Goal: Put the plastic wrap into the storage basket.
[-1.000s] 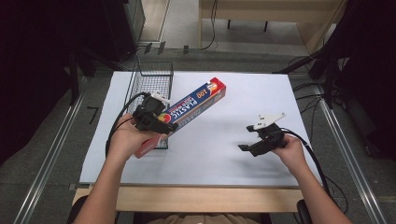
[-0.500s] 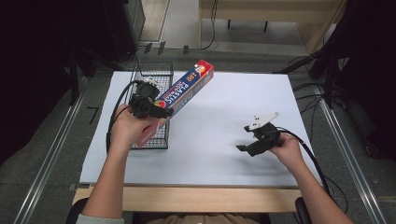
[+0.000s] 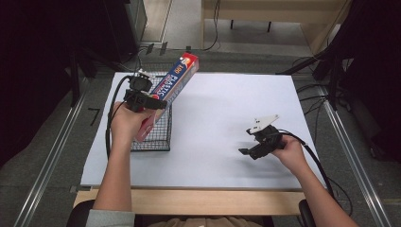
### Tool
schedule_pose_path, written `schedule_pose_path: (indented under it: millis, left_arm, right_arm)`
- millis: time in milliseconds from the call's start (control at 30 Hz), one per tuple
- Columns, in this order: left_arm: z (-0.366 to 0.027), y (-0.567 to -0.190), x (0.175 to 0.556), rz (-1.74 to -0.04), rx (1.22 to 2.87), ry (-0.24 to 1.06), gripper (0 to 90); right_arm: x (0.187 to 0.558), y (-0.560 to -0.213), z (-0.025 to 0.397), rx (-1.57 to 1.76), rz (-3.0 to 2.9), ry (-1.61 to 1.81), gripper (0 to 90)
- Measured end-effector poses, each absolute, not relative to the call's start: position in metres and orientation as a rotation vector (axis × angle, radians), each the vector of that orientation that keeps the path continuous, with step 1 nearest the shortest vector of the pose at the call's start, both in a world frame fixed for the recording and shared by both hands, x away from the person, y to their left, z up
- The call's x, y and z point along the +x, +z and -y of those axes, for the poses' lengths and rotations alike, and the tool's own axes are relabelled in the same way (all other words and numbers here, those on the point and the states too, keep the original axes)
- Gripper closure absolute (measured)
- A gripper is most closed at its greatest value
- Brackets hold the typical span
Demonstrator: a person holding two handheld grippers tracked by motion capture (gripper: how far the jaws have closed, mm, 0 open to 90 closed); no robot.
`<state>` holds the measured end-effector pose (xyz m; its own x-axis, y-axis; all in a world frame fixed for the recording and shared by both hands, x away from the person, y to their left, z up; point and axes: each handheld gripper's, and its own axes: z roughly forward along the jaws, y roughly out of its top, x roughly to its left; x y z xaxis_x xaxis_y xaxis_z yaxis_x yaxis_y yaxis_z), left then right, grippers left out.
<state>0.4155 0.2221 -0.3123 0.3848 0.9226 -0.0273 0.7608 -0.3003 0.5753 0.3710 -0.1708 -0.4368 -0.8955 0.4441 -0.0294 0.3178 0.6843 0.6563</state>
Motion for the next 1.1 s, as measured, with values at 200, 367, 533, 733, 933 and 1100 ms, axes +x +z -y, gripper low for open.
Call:
schedule_pose_path:
  millis: [200,367,533,733,933,1100]
  left_arm:
    - [-0.224,-0.317,0.423,-1.540,2.146,0.519,39.5]
    - [-0.232,-0.322,0.429,-1.596,2.082,0.508,39.5]
    - [-0.236,-0.328,0.433,-1.622,2.089,0.479,39.7]
    - [-0.246,-0.332,0.439,-1.717,2.022,0.520,39.6]
    - [-0.245,-0.337,0.445,-1.760,1.987,0.540,39.5]
    - [-0.244,-0.345,0.450,-1.787,1.995,0.530,39.4]
  right_arm:
    - [0.370,-0.437,0.169,0.597,-2.707,1.006,19.1]
    - [0.371,-0.436,0.169,0.617,-2.731,1.075,19.1]
    - [0.370,-0.438,0.167,0.603,-2.743,1.038,19.1]
    - [0.370,-0.438,0.167,0.599,-2.749,1.022,19.1]
    - [0.370,-0.438,0.167,0.597,-2.748,1.024,19.1]
    - [0.370,-0.438,0.168,0.590,-2.745,1.025,19.1]
